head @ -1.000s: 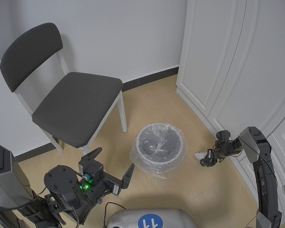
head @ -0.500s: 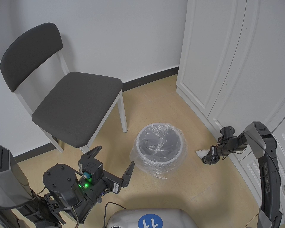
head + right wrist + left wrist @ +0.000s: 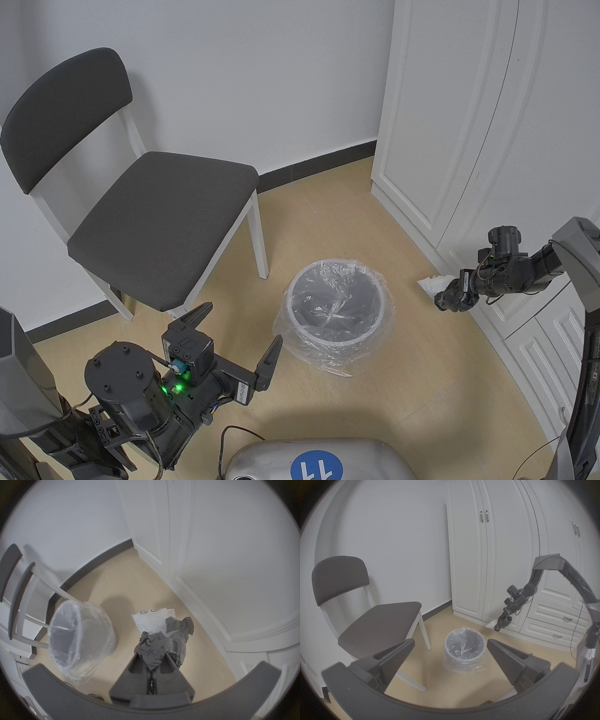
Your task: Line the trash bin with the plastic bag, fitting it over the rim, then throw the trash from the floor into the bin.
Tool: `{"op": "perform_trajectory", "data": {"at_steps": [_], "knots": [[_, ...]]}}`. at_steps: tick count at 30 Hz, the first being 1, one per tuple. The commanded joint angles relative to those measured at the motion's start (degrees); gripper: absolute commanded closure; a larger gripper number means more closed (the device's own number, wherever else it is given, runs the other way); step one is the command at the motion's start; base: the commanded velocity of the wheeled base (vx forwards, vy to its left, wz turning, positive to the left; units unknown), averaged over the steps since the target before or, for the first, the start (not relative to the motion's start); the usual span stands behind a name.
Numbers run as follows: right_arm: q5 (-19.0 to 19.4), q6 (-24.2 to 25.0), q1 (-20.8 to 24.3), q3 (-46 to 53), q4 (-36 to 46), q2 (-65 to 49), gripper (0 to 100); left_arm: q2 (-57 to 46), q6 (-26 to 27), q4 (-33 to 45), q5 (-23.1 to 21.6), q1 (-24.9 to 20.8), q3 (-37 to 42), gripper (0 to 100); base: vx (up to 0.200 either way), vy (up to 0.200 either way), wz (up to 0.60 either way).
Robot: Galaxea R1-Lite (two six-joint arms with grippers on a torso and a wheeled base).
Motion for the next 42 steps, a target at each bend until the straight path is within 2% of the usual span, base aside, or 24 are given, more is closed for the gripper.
{"op": "perform_trajectory", "data": {"at_steps": [1, 9, 16, 20, 31, 34, 42], "knots": [[0.19, -1.57, 1.66, 7.89, -3.87, -11.86, 100, -0.01, 0.01, -0.04, -0.03, 0.38, -0.05, 0, 0.000, 0.000, 0.00], [-0.07, -3.59, 8.34, 20.90, -11.87, -25.48, 100, -0.09, 0.01, -0.04, -0.74, 1.70, -0.13, 0, 0.000, 0.000, 0.00], [-0.78, -3.32, 14.22, 25.47, -16.71, -28.30, 100, -0.80, 1.06, -0.04, -1.00, 1.79, -0.22, 0, 0.000, 0.000, 0.00], [-3.50, -3.15, 18.09, 27.40, -19.08, -29.26, 100, -1.32, 1.24, -0.04, -1.00, 1.79, -0.22, 0, 0.000, 0.000, 0.00], [-6.14, -2.71, 25.74, 30.74, -29.80, -23.99, 100, -2.03, 1.33, -0.04, -1.00, 1.79, -0.22, 0, 0.000, 0.000, 0.00], [-9.30, -1.57, 28.11, 30.12, -34.11, -19.33, 100, -2.20, 1.33, -0.04, -1.00, 1.79, -0.22, 0, 0.000, 0.000, 0.00], [-12.20, -0.42, 31.45, 28.63, -39.29, -12.39, 100, -2.20, 1.42, -0.04, -1.00, 1.79, -0.22, 0, 0.000, 0.000, 0.00]]}}
